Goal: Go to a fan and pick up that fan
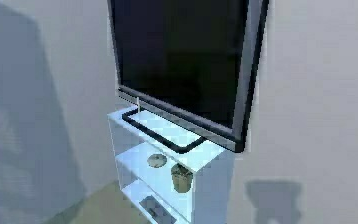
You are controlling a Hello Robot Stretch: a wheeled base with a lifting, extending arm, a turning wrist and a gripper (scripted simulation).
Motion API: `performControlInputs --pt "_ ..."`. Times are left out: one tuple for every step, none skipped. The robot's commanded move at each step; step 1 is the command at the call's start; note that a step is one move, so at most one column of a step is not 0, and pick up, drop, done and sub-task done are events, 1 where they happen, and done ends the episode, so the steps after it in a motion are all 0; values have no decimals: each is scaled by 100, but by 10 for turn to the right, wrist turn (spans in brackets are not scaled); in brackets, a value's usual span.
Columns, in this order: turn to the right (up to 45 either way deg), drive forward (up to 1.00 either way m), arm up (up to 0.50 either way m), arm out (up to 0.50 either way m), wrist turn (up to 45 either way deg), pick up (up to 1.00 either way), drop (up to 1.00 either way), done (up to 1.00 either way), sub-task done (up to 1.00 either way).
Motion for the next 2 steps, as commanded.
performControlInputs --pt "-360 0 0 0 0 0 0 0 0" --pt "0 0 8 0 0 0 0 0 0"
